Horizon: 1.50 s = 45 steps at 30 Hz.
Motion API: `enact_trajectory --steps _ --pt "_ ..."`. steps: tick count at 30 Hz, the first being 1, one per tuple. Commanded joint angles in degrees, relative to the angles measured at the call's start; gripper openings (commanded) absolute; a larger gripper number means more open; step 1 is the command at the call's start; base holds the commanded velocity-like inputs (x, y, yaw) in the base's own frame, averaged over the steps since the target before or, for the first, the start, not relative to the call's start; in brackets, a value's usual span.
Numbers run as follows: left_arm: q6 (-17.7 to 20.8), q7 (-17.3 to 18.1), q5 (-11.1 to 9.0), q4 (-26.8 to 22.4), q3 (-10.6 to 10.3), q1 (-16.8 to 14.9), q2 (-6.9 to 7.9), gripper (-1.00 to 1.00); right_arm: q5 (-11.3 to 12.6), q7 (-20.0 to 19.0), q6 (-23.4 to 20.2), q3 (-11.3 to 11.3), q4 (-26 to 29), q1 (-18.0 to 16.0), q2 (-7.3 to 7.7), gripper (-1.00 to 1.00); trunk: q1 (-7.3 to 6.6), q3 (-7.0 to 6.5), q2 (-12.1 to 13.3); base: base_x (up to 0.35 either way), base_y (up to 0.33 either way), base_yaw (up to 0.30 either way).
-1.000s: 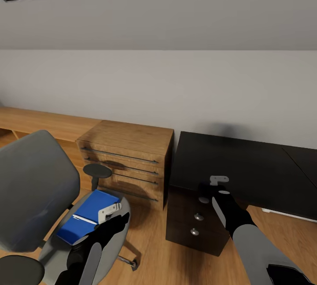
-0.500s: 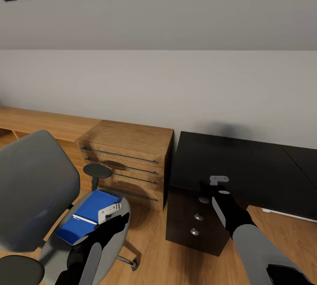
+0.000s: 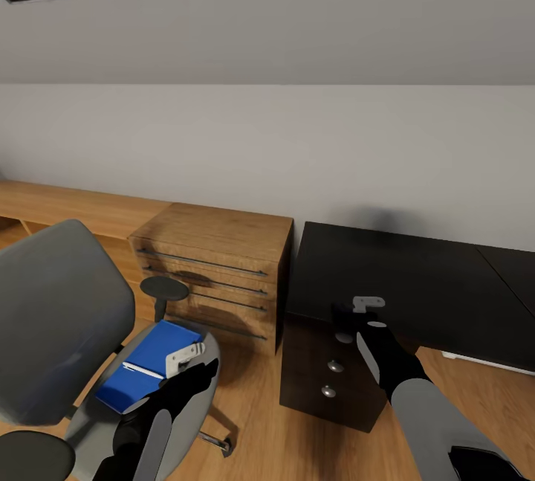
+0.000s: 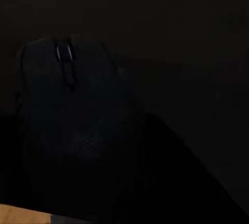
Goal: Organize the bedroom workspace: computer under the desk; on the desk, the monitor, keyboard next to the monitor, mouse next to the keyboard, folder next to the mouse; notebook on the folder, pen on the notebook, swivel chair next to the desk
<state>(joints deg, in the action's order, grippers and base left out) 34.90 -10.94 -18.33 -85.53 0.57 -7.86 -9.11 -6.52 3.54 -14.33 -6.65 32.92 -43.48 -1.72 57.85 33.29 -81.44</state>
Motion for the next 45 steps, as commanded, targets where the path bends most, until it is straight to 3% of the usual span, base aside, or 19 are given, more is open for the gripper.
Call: enact_trajectory --steps 1,19,45 --pt "0.26 -0.39 -0.60 -0.07 0.05 -0.04 -0.03 1.00 -0.56 -0.08 -0.34 -0.30 0.11 -0.01 -0.13 -1.00 0.00 0.06 -0.03 0.000 0.000 0.065" --pt "0.26 -0.39 -0.60 -0.07 0.05 0.02 -0.03 1.00 -0.60 -0.02 -0.35 -0.30 0.13 -0.02 -0.13 -1.00 0.00 0.06 -0.03 0.000 0.000 0.213" --pt "0.26 -0.39 -0.50 -0.06 -0.11 0.02 -0.05 1.00 -0.60 0.04 -0.24 -0.30 0.21 -0.01 -0.10 -1.00 0.00 0.06 -0.03 0.000 0.000 0.013"
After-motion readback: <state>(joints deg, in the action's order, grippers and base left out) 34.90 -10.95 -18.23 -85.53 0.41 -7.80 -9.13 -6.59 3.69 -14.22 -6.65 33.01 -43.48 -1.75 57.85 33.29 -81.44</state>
